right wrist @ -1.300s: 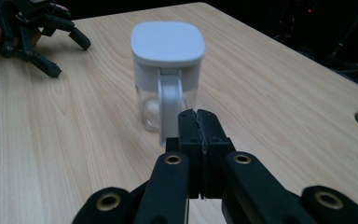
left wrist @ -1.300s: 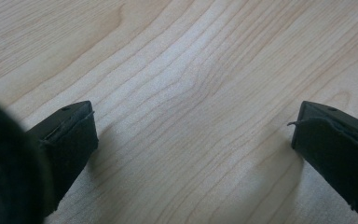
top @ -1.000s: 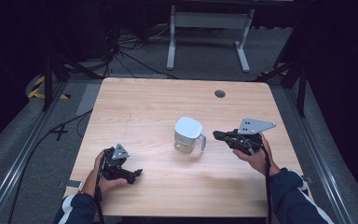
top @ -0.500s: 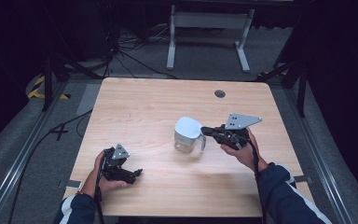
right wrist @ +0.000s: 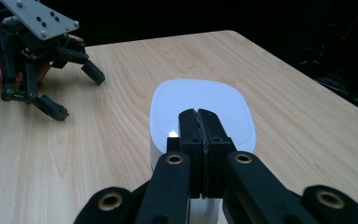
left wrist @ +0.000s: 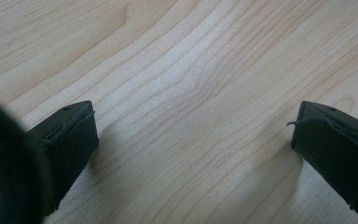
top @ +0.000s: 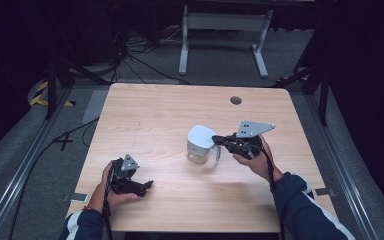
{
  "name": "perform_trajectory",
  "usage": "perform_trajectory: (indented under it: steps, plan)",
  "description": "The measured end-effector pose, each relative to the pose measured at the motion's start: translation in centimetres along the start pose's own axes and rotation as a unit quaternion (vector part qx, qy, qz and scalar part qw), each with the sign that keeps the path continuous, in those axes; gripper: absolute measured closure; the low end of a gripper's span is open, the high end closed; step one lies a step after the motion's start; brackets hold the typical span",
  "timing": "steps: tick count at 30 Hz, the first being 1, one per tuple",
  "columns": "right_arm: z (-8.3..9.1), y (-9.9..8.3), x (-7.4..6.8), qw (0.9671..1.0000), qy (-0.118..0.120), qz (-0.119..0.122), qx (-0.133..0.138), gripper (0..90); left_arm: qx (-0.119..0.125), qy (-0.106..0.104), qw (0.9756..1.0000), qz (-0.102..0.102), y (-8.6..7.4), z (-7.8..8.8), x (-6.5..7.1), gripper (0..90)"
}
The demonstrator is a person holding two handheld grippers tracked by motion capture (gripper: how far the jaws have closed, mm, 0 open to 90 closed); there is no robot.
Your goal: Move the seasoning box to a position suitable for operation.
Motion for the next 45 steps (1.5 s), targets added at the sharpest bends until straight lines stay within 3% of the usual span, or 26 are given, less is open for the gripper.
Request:
perform_trajectory:
  steps: [9,16,19,22,24,26,28,32,34,36,38,42,45]
  plan:
    - [-0.4,-0.5,0.8,0.9999,-0.016,-0.004,-0.004,90.0,0.003,0.002,1.0000,0.001,0.0,0.0,0.0,0.8]
    - [-0.5,-0.6,0.8,0.9999,-0.014,-0.002,0.000,90.0,0.007,0.002,1.0000,0.002,0.0,0.0,0.0,1.4]
    - [-0.5,-0.6,0.8,0.9999,-0.014,-0.003,0.000,90.0,0.010,0.006,0.9999,0.010,-0.1,0.3,-0.2,4.9]
    - [-0.5,-0.7,0.8,0.9999,-0.011,-0.010,0.003,90.0,0.014,0.020,0.9991,0.035,0.0,0.6,-0.7,20.2]
    - [-0.5,-0.7,0.8,0.9999,-0.012,-0.009,0.003,90.0,0.010,0.030,0.9992,0.023,0.1,0.8,-1.1,24.8]
    - [-0.5,-0.7,0.8,0.9999,-0.010,-0.010,0.003,90.0,0.020,0.037,0.9987,0.030,0.6,1.0,-1.1,29.9]
    - [-0.4,-0.7,0.8,0.9999,-0.010,-0.009,0.003,90.0,0.044,0.039,0.9979,0.027,1.7,1.4,-1.2,37.1]
    - [-0.4,-0.8,0.7,0.9999,-0.007,-0.013,0.006,90.0,0.059,0.043,0.9973,0.015,4.1,1.8,-1.4,47.6]
    - [-0.4,-0.8,0.8,0.9999,-0.007,-0.014,0.006,90.0,0.084,0.036,0.9956,0.018,5.8,1.9,-1.2,53.3]
    - [-0.4,-0.8,0.8,0.9999,-0.007,-0.014,0.007,90.0,0.094,0.040,0.9947,0.012,7.4,1.9,-1.2,56.7]
    - [-0.4,-0.8,0.8,0.9999,-0.008,-0.012,0.006,90.0,0.110,0.030,0.9934,0.010,9.0,1.7,-0.7,59.5]
    - [-0.3,-0.8,0.7,0.9999,-0.007,-0.013,0.007,90.0,0.116,0.023,0.9929,-0.017,11.9,0.8,0.0,64.4]
    - [-0.3,-0.9,0.6,0.9999,-0.006,-0.013,0.008,90.0,0.124,0.018,0.9919,-0.021,13.3,0.1,0.5,68.3]
Point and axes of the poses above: each handheld gripper's, and its own axes: z roughly backward along the jaws, y roughly out of its top, x roughly to its right, the point moved 7 cm from there along -z, roughly forward along the jaws, and after that the axes turned 8 degrees about -z, right-handed, at the moved point
